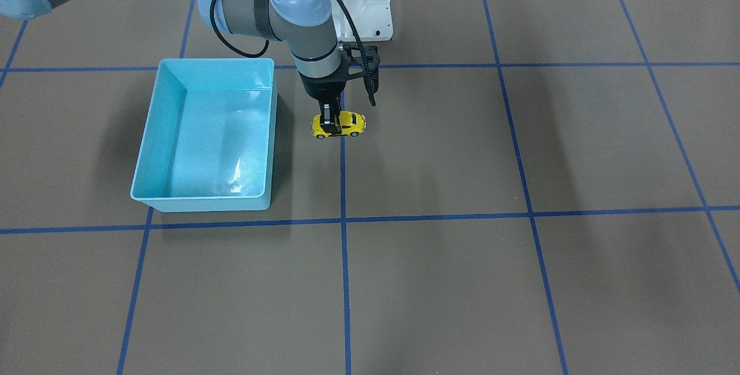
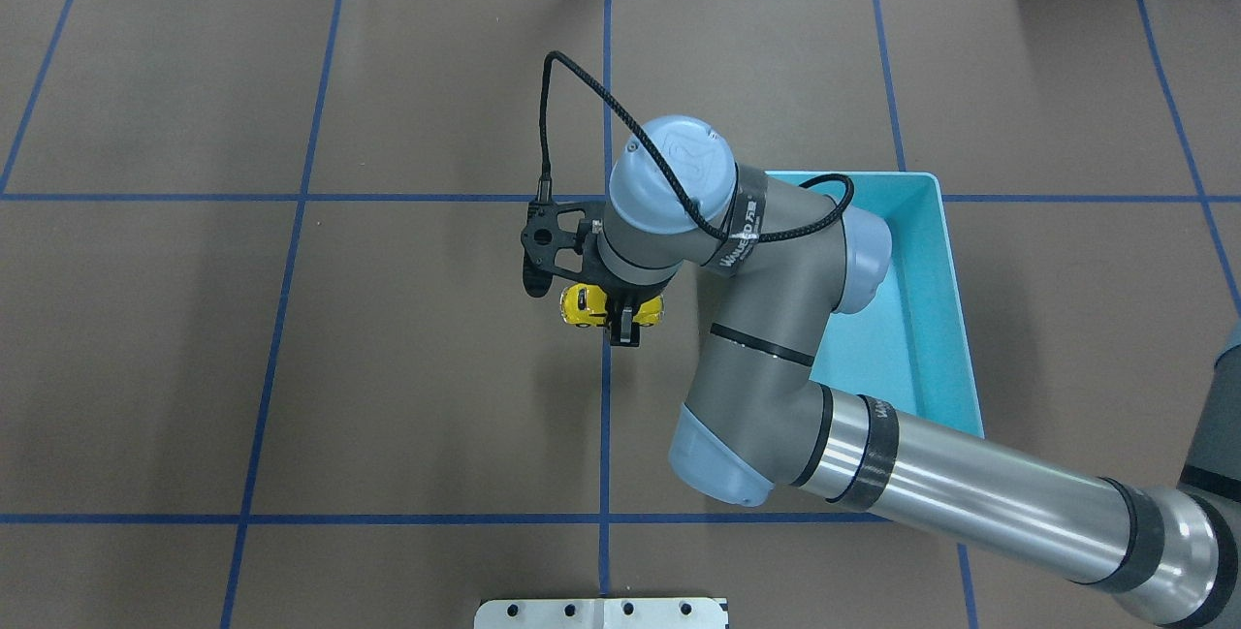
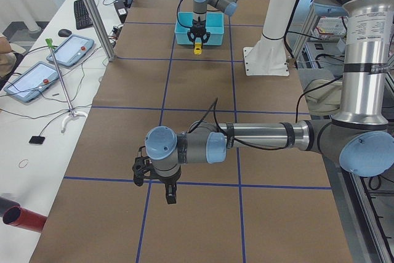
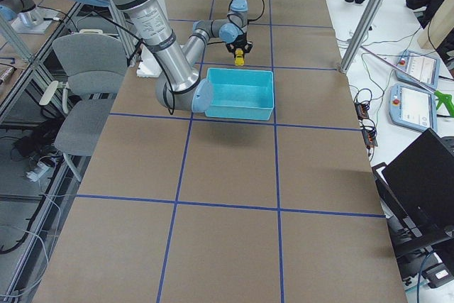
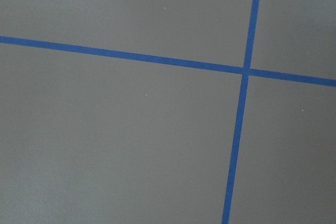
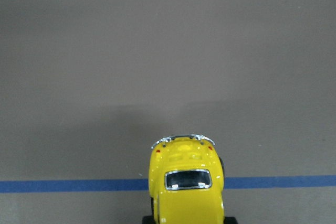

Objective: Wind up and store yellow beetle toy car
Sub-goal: 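Close the right gripper on the yellow car and lift it, then carry the car into the light-blue bin and lower it to the bottom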

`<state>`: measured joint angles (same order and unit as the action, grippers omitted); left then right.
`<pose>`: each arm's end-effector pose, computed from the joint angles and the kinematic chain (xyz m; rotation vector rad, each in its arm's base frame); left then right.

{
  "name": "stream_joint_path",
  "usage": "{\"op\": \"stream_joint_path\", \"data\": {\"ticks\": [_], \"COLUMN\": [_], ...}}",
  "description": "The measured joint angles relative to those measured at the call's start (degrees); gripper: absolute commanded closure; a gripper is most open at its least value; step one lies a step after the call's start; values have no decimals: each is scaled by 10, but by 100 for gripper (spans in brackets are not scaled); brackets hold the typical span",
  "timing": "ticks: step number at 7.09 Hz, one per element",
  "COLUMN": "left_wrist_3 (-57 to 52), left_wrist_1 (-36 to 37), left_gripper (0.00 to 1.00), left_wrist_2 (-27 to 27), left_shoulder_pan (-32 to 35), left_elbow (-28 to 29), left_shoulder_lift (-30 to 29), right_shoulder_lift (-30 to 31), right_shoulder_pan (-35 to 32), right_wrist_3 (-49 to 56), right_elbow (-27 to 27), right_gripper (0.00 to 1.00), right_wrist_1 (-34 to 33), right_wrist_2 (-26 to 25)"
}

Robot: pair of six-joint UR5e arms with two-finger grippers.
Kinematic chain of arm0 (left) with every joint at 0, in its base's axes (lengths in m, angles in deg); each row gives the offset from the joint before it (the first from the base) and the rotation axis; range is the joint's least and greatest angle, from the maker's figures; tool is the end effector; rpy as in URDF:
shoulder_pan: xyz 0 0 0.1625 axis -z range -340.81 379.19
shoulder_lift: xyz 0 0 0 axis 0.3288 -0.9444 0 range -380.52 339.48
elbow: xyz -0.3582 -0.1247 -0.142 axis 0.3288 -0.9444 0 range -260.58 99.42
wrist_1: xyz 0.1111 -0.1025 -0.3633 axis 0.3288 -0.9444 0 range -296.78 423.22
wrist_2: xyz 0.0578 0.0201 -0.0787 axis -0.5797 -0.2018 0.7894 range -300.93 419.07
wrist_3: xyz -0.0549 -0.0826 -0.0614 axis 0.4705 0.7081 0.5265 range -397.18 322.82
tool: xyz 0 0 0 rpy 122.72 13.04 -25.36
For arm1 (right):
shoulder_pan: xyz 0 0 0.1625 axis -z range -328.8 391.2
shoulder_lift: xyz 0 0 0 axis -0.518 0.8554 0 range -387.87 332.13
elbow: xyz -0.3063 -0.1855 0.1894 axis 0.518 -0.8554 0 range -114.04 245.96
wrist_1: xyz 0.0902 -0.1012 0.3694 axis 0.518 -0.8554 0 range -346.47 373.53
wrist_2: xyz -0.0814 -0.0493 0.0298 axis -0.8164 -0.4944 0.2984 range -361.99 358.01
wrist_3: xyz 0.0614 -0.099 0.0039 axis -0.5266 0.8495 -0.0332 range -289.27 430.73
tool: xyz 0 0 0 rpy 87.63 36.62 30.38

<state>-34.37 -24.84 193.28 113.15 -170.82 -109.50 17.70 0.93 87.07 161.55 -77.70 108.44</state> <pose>-0.0835 -0.4539 0.6606 -0.0371 0.7724 -0.1303 -0.5314 -0.4173 0.1651 0.7192 -0.6794 -1.3798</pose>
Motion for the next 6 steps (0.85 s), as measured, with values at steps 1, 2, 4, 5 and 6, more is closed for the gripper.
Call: {"op": "stream_joint_path", "data": {"ticks": [1, 2, 4, 5, 6], "left_wrist_3": [0, 0, 0, 0, 0], "left_wrist_1": [0, 0, 0, 0, 0], "left_gripper": [0, 0, 0, 0, 0], "left_wrist_2": [0, 0, 0, 0, 0], "left_shoulder_pan": [0, 0, 0, 0, 0], "left_elbow": [0, 1, 1, 1, 1], "left_shoulder_lift": [0, 0, 0, 0, -1], "right_shoulder_lift": [7, 34, 146, 210, 257], "right_shoulder_pan": [-36, -68, -93, -96, -96], "right_wrist_3": [16, 43, 73, 84, 89], "right_elbow": [54, 129, 257, 274, 256], "right_gripper": [100, 100, 100, 100, 100], "right_wrist_1": [-60, -121, -153, -103, -28], "right_wrist_2": [26, 40, 48, 49, 50]}}
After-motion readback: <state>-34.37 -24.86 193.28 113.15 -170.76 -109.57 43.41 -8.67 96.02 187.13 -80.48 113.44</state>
